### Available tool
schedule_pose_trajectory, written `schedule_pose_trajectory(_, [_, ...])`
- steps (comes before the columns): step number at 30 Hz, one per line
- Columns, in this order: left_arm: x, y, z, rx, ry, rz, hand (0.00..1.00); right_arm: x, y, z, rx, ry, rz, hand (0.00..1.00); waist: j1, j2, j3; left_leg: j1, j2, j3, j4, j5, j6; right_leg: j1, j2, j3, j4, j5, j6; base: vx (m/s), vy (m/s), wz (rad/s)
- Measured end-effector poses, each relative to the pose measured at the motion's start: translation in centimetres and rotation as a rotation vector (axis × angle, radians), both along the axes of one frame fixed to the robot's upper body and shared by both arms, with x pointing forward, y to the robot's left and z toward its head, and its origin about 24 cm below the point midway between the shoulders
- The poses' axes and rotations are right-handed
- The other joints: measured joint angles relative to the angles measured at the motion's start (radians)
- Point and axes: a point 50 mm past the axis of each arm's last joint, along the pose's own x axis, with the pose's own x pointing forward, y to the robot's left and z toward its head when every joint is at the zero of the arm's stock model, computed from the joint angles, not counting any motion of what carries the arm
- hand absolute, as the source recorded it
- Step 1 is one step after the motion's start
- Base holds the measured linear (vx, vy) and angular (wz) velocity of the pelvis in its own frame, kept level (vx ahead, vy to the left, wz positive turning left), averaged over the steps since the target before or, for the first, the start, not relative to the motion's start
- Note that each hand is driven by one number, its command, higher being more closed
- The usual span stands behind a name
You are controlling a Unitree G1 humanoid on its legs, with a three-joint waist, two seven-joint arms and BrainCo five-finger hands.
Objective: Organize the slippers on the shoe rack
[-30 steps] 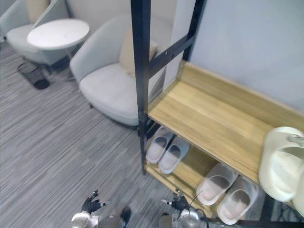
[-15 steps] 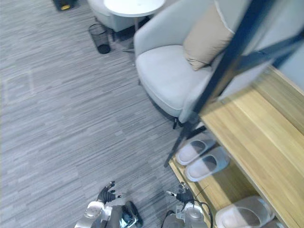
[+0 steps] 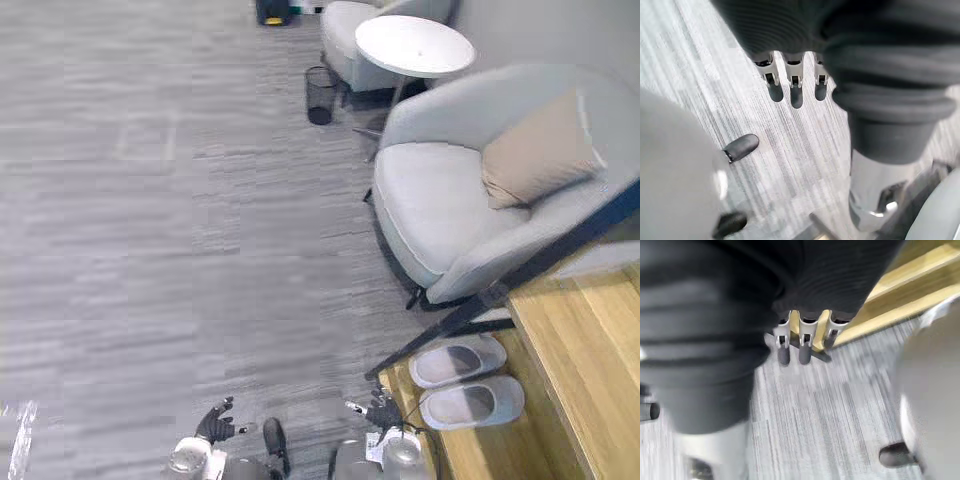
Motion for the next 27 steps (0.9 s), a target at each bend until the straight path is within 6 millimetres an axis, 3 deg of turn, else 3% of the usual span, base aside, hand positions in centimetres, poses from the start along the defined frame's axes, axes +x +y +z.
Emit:
schedule_pose_trajectory(3, [-0.2,0.4,-0.1,0.009,0.011,0.001,0.0,0.2,0.0,0.1,0.0,-0.003,0.001,0.0,-0.006,-0.018,0.006,-0.016,-0.027,-0.056,0.0,0.002,0.004,-0.003,0.022,0.052,-0.105,-0.014,-0.007,-0.03,-0.15,1.08])
schedule_pose_trajectory(4, [0.0,1.0,-0.1,0.016,0.009,0.029,0.0,-0.6,0.5,-0.3,0.016,0.019,-0.005,0.0,-0.025,-0.074,0.0,-0.037,-0.083,-0.075,0.091,-0.02,0.006,-0.014,-0.044,0.042,-0.127,-0.011,-0.042,0.06,-0.133,1.15])
schedule_pose_trajectory(5, [0.0,0.7,-0.1,0.006,0.008,0.037,0.0,-0.7,0.3,-0.4,0.012,0.021,-0.006,0.0,-0.027,-0.07,0.004,-0.058,-0.084,-0.07,0.171,-0.032,0.007,-0.012,-0.054,0.02,-0.115,-0.011,-0.042,0.18,-0.128,1.21])
schedule_pose_trajectory(6, [-0.1,0.2,-0.1,-0.011,0.006,0.048,0.0,-0.8,-0.2,-0.3,0.003,0.022,-0.018,0.0,-0.024,-0.035,0.012,-0.069,-0.063,-0.096,0.257,-0.138,-0.009,0.013,-0.034,-0.002,-0.115,-0.013,-0.037,0.22,-0.098,0.71])
schedule_pose_trajectory(8, [-0.7,0.2,-0.3,-0.026,0.016,0.087,0.0,-0.6,-0.1,-0.3,0.006,0.019,-0.008,0.0,-0.019,-0.013,0.009,-0.072,-0.035,-0.109,0.333,-0.193,-0.047,0.092,-0.007,-0.016,-0.189,-0.003,-0.036,0.28,-0.064,0.44])
schedule_pose_trajectory(10, [-0.3,0.8,0.2,-0.033,-0.024,0.143,0.0,-0.4,-0.1,0.0,0.005,0.003,-0.004,0.0,-0.012,0.002,0.016,-0.184,0.035,-0.041,0.66,-0.281,-0.099,0.146,0.018,-0.046,-0.205,-0.001,-0.059,0.25,-0.022,0.08])
schedule_pose_trajectory(11, [-0.1,0.9,0.4,-0.038,-0.042,0.161,0.0,-0.2,0.0,0.1,0.005,-0.007,0.003,0.0,0.002,0.014,0.021,-0.239,0.106,0.03,0.839,-0.287,-0.109,0.198,0.046,-0.051,-0.219,-0.008,-0.068,0.23,-0.002,-0.14])
schedule_pose_trajectory(13, [0.1,1.0,0.6,-0.038,-0.053,0.164,0.0,-0.6,0.3,0.1,0.013,-0.005,0.004,0.0,0.021,0.012,0.008,-0.238,0.164,0.13,0.939,-0.262,-0.105,0.271,0.056,-0.049,-0.268,-0.009,-0.066,0.39,0.009,-0.02])
schedule_pose_trajectory(14, [0.5,0.9,0.8,-0.044,-0.072,0.162,0.0,-0.6,0.6,0.1,0.021,-0.011,0.001,0.0,0.026,-0.007,0.007,-0.255,0.177,0.167,1.01,-0.219,-0.107,0.322,0.04,-0.049,-0.317,-0.008,-0.066,0.41,0.026,0.17])
schedule_pose_trajectory(15, [0.7,0.7,0.9,-0.049,-0.077,0.163,0.0,-0.5,0.6,0.2,0.021,-0.014,0.004,0.0,0.032,-0.01,0.012,-0.263,0.182,0.181,1.037,-0.244,-0.096,0.34,0.033,-0.049,-0.327,-0.008,-0.067,0.43,0.083,0.26])
schedule_pose_trajectory(16, [1.0,0.4,1.0,-0.058,-0.085,0.162,0.0,-0.1,0.7,0.3,0.02,-0.021,0.015,0.0,0.036,-0.009,0.015,-0.303,0.192,0.178,1.024,-0.327,-0.079,0.361,0.022,-0.039,-0.344,-0.008,-0.067,0.34,0.104,0.25])
schedule_pose_trajectory(18, [1.5,0.7,1.2,-0.055,-0.102,0.169,0.0,0.7,0.6,0.6,0.015,-0.039,0.019,0.0,0.04,-0.018,0.025,-0.354,0.189,0.18,0.912,-0.346,-0.071,0.394,-0.013,-0.038,-0.368,-0.008,-0.067,0.36,0.147,0.26])
schedule_pose_trajectory(19, [1.8,1.0,1.5,-0.047,-0.116,0.172,0.0,1.4,0.4,0.8,0.009,-0.049,0.023,0.0,0.045,-0.023,0.031,-0.384,0.17,0.173,0.731,-0.293,-0.065,0.42,-0.045,-0.039,-0.369,-0.008,-0.067,0.5,0.239,0.15])
schedule_pose_trajectory(20, [1.8,1.0,1.4,-0.047,-0.114,0.172,0.0,1.5,0.2,0.8,0.0,-0.051,0.025,0.0,0.054,-0.011,0.028,-0.383,0.161,0.153,0.516,-0.172,-0.078,0.441,-0.051,-0.034,-0.371,-0.01,-0.062,0.51,0.258,0.12])
schedule_pose_trajectory(21, [1.6,1.0,1.3,-0.047,-0.109,0.173,0.0,1.4,0.1,0.8,-0.002,-0.049,0.026,0.0,0.059,-0.002,0.027,-0.384,0.163,0.141,0.459,-0.095,-0.073,0.448,-0.05,-0.032,-0.374,-0.01,-0.061,0.45,0.229,0.15])
schedule_pose_trajectory(22, [1.7,1.3,1.3,-0.038,-0.104,0.176,0.0,1.2,0.3,0.6,-0.002,-0.03,0.026,0.0,0.069,-0.02,0.016,-0.374,0.125,0.152,0.458,-0.043,-0.044,0.466,-0.089,-0.028,-0.374,-0.01,-0.02,0.45,0.224,0.26])
schedule_pose_trajectory(23, [2.0,1.8,1.5,-0.026,-0.114,0.187,0.0,1.7,0.8,0.7,0.004,-0.043,0.044,0.0,0.074,-0.033,0.017,-0.383,0.103,0.151,0.476,-0.074,-0.032,0.452,-0.109,-0.015,-0.357,0.038,0.015,0.46,0.229,0.29])
schedule_pose_trajectory(25, [1.6,2.3,1.2,-0.019,-0.093,0.203,0.0,1.7,1.1,0.7,0.011,-0.04,0.045,0.0,0.084,-0.037,0.015,-0.384,0.09,0.151,0.52,-0.117,-0.011,0.426,-0.131,0.013,-0.276,0.071,0.056,0.44,0.251,0.2])
schedule_pose_trajectory(26, [1.1,2.4,1.0,-0.026,-0.076,0.234,0.0,1.2,1.1,0.4,0.016,-0.022,0.047,0.0,0.083,-0.052,0.02,-0.323,0.058,0.155,0.526,-0.185,-0.002,0.361,-0.173,0.063,-0.035,0.123,0.11,0.59,0.352,0.18])
schedule_pose_trajectory(27, [0.7,2.6,0.7,-0.02,-0.059,0.239,0.0,0.9,1.0,0.2,0.019,-0.013,0.048,0.0,0.084,-0.057,0.019,-0.271,0.041,0.154,0.51,-0.21,-0.002,0.304,-0.193,0.094,0.132,0.164,0.124,0.6,0.341,0.13])
